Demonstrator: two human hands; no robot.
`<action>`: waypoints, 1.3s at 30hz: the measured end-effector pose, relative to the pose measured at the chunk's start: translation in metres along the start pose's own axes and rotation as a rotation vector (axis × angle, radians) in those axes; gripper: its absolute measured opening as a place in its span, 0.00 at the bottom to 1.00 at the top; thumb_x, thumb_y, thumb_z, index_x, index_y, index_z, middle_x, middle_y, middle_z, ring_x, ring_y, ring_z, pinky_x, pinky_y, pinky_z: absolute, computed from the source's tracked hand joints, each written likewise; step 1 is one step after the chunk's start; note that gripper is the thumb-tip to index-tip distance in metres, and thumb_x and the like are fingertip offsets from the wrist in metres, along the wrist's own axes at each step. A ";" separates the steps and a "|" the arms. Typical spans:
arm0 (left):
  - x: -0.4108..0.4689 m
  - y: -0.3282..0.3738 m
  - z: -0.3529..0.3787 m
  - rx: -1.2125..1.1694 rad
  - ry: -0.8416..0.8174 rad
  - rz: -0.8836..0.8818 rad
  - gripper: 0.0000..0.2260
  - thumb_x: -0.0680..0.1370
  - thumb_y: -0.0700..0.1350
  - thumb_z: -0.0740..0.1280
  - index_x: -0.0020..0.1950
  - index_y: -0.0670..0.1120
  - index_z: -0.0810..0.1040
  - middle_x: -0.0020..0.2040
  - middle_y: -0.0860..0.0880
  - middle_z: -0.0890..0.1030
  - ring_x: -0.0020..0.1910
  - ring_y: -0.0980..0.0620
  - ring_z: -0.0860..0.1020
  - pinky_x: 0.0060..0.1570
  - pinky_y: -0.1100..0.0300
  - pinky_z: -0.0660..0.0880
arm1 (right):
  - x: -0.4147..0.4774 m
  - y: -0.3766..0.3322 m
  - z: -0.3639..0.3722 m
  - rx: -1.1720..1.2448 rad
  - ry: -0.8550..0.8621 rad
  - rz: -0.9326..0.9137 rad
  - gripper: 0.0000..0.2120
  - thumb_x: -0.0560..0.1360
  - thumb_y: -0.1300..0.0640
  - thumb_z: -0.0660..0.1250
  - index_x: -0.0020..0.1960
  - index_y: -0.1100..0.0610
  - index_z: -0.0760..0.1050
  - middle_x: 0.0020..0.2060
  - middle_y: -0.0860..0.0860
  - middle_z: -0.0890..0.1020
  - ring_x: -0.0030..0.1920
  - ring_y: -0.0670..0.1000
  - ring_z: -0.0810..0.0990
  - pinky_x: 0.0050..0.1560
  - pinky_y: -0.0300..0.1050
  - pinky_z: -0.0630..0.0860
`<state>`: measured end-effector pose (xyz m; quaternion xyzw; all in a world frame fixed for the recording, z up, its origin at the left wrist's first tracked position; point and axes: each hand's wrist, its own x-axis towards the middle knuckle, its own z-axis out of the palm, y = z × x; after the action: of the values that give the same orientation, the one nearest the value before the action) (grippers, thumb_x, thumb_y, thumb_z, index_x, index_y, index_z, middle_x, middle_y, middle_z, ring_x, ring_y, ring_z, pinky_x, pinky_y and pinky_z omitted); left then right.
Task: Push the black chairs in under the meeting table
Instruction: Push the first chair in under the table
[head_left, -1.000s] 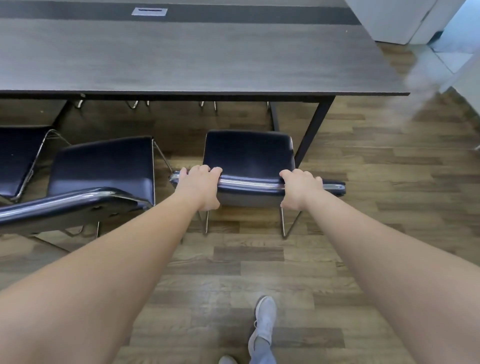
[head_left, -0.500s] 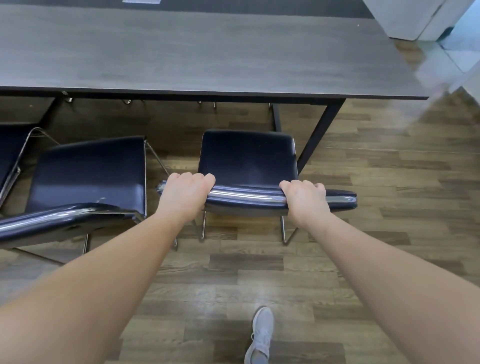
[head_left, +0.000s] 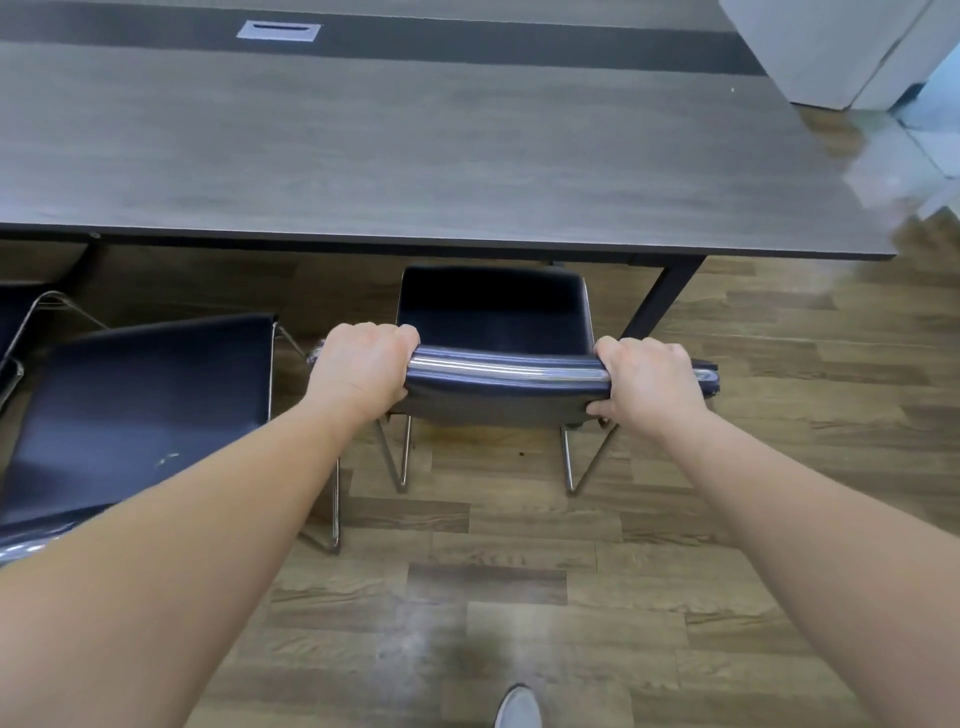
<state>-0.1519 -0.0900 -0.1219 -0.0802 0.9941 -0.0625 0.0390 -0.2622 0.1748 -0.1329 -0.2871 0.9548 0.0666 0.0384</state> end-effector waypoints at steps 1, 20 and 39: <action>0.009 0.000 0.001 0.013 -0.002 -0.003 0.14 0.70 0.47 0.72 0.53 0.49 0.75 0.47 0.47 0.83 0.45 0.45 0.81 0.46 0.51 0.76 | 0.009 0.003 0.001 -0.002 0.001 0.000 0.21 0.67 0.42 0.73 0.48 0.52 0.67 0.43 0.50 0.79 0.46 0.56 0.77 0.47 0.51 0.69; 0.148 -0.032 0.009 -0.008 0.070 -0.043 0.22 0.67 0.45 0.75 0.58 0.44 0.73 0.55 0.40 0.76 0.53 0.38 0.74 0.52 0.45 0.73 | 0.144 0.026 -0.001 0.022 0.156 -0.044 0.28 0.64 0.46 0.77 0.56 0.57 0.69 0.51 0.57 0.74 0.53 0.59 0.72 0.55 0.56 0.69; 0.166 -0.028 -0.026 -0.326 -0.157 -0.138 0.23 0.73 0.46 0.69 0.67 0.48 0.71 0.62 0.41 0.74 0.61 0.40 0.73 0.61 0.46 0.71 | 0.162 0.025 -0.049 0.212 -0.173 0.099 0.32 0.66 0.39 0.72 0.64 0.54 0.69 0.59 0.56 0.75 0.61 0.59 0.72 0.61 0.55 0.67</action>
<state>-0.3133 -0.1421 -0.1038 -0.1582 0.9770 0.1034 0.0987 -0.4126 0.0998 -0.1001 -0.2274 0.9626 -0.0081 0.1474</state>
